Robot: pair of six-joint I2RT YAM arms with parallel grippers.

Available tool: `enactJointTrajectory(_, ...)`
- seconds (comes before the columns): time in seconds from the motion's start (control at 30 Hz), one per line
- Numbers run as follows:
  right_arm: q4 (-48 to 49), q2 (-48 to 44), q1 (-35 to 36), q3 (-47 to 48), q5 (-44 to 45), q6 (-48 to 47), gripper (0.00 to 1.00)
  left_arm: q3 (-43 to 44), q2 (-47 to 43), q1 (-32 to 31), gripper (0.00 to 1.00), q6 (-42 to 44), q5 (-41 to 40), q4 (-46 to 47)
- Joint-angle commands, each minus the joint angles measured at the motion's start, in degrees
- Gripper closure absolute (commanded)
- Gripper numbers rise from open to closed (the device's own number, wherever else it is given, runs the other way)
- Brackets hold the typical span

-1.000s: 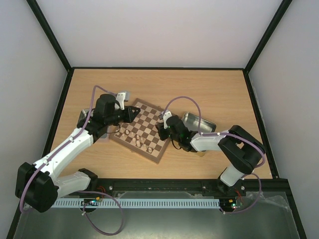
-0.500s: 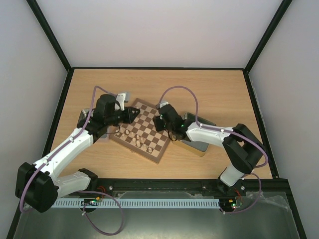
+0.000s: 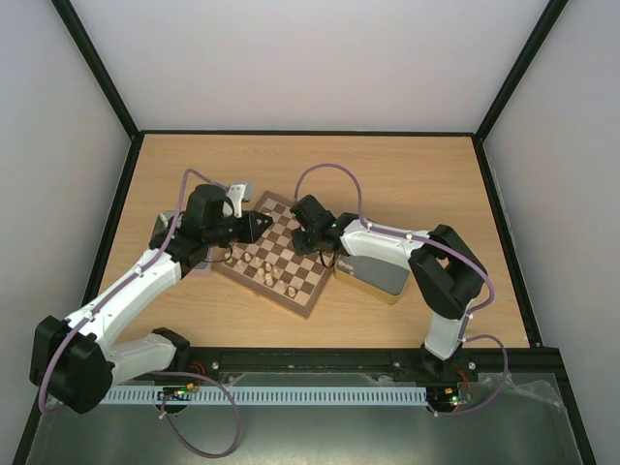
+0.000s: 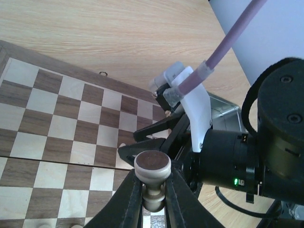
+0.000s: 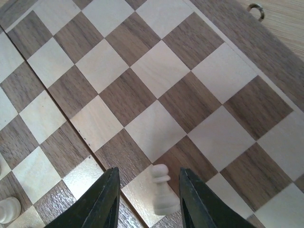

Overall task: Set up the chess pieces on the board
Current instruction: Place the chess piece on the chessboard.

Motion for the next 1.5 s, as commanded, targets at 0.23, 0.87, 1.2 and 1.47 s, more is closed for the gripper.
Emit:
enactJointTrajectory(0.23,1.41,-13.78,-0.96,-1.37,-6.06,4.02,0.64,1.18,-0.58,0.07,0.88,12.14,13.36,-3.87)
enactJointTrajectory(0.87,4.34,-40.71,-9.82,-10.26,-30.84,13.69,0.53,11.25,3.11,-15.22,0.91,49.2,8.56,-3.5)
enactJointTrajectory(1.2,-1.7,-41.6,-9.82,-12.2,-35.29,9.04,0.55,13.47,5.93,-15.84,0.91,51.76,5.68,-3.88)
enactJointTrajectory(1.47,0.78,-39.64,-9.82,-12.74,-35.42,11.1,0.59,13.12,6.31,-16.12,0.91,52.98,6.95,-3.76)
